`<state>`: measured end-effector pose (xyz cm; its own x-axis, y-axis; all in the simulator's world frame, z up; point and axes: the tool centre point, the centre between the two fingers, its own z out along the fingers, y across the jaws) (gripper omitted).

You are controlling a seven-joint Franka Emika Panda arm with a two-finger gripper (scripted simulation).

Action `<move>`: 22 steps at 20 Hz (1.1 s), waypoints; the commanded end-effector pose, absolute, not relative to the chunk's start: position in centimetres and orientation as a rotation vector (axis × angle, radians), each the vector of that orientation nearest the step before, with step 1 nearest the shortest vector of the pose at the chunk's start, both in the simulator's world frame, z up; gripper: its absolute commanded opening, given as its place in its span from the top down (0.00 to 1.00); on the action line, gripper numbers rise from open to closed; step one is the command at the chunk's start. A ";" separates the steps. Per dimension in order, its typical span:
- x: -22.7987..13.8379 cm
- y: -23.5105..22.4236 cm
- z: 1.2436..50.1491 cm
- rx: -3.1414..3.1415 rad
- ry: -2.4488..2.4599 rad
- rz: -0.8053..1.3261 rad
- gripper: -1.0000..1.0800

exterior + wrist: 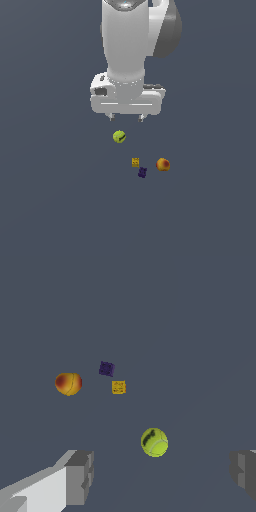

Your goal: Pick up a designated object from a clutter of objects.

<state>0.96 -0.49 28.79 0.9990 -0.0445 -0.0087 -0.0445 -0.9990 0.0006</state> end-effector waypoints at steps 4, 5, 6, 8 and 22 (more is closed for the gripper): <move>2.1 0.0 25.9 3.140 -0.062 -0.013 0.04; 2.3 0.2 25.2 3.140 -0.060 -0.012 0.04; 2.6 0.3 24.4 3.140 -0.058 -0.012 0.04; 3.1 0.6 22.6 3.140 -0.053 -0.011 0.04; 4.9 3.1 9.7 3.141 -0.019 -0.002 0.04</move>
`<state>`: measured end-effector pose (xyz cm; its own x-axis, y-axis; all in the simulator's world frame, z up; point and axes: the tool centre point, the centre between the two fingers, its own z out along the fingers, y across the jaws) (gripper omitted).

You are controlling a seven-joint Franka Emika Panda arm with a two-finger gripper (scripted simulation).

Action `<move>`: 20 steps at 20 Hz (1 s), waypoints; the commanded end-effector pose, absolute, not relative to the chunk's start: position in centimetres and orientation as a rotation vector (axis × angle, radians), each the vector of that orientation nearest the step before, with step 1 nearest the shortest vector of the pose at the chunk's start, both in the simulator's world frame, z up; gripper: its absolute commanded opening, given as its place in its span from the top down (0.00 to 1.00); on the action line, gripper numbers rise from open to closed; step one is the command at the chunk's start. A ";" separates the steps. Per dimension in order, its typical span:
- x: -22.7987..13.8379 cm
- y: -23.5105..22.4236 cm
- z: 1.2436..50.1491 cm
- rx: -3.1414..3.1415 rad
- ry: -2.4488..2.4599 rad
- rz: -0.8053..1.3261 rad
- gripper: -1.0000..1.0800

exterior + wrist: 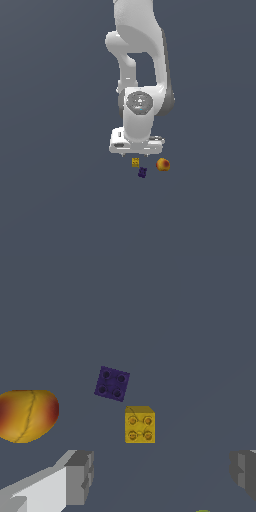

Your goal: Pick up a designated object from a clutter of objects.

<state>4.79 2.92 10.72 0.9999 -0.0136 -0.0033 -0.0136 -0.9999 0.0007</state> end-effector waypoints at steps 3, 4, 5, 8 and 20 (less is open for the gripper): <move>4.8 3.4 8.3 3.141 -0.015 -0.001 0.04; 4.8 3.4 8.0 3.141 -0.014 -0.001 0.04; 4.8 3.5 7.7 3.141 -0.013 0.000 0.04; 4.8 3.6 7.3 3.142 -0.012 0.000 0.04; 4.7 3.6 4.1 3.142 -0.012 -0.001 0.04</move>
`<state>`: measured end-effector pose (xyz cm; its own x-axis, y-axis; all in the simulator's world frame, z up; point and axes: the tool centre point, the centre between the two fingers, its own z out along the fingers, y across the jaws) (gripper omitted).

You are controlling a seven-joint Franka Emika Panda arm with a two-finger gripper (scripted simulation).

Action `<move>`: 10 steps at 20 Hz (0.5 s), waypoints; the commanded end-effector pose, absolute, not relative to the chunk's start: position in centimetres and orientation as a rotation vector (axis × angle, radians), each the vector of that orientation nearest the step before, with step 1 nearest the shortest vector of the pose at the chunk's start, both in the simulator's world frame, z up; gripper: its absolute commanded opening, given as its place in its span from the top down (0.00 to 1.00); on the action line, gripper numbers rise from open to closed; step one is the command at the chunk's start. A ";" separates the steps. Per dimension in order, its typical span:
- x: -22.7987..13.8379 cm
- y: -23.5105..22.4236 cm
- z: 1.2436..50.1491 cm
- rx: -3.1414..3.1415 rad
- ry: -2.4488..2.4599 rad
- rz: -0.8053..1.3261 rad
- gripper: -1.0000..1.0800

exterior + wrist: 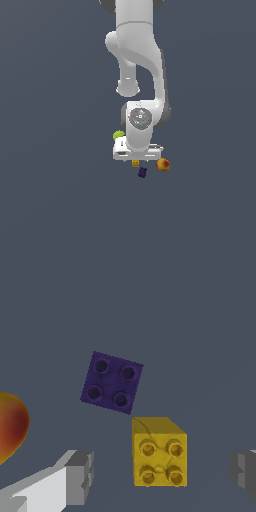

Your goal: Pick up a designated object from a clutter of objects.

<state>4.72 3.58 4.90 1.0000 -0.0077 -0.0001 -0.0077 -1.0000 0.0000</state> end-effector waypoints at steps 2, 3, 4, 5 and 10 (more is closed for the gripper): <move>4.7 3.6 3.2 -3.142 0.012 0.000 0.04; 4.7 3.6 2.9 -3.142 0.012 0.000 0.04; 4.7 3.6 2.6 -3.142 0.012 0.000 0.04; 4.7 3.6 2.4 -3.142 0.012 0.000 0.04; 4.8 3.6 2.2 -3.142 0.012 0.000 1.00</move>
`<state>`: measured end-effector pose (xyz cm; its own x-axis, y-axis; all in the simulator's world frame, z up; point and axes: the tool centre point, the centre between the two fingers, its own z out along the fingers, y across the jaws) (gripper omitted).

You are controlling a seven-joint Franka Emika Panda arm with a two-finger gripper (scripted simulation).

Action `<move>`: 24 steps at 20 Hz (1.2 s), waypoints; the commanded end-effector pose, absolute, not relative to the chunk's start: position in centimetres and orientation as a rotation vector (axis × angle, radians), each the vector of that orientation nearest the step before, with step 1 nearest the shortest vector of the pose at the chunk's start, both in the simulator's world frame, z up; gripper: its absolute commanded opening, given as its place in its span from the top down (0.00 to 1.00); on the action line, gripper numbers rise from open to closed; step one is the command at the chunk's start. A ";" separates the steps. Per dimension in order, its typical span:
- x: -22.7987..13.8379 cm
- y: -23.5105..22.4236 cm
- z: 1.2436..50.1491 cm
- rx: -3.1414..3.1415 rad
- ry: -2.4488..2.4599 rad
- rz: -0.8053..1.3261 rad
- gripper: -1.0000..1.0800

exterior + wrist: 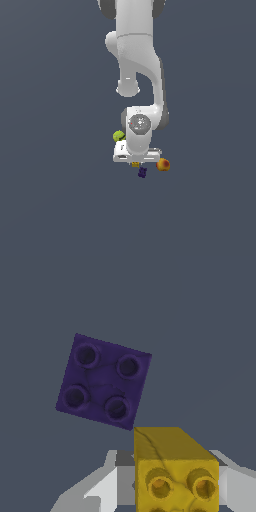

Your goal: Pick up a designated object from a clutter of objects.

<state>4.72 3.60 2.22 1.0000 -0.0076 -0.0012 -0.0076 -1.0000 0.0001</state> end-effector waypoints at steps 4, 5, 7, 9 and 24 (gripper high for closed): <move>4.8 3.6 2.2 3.142 -0.012 0.000 1.00; 4.8 3.6 2.2 3.142 -0.012 0.000 1.00; 4.8 3.6 2.2 3.142 -0.012 0.000 1.00; 4.7 3.6 2.2 3.142 -0.012 0.000 1.00; 3.6 6.0 7.8 3.142 -0.012 0.000 1.00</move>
<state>3.76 5.54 6.68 1.0000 -0.0080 -0.0015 -0.0080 -1.0000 0.0002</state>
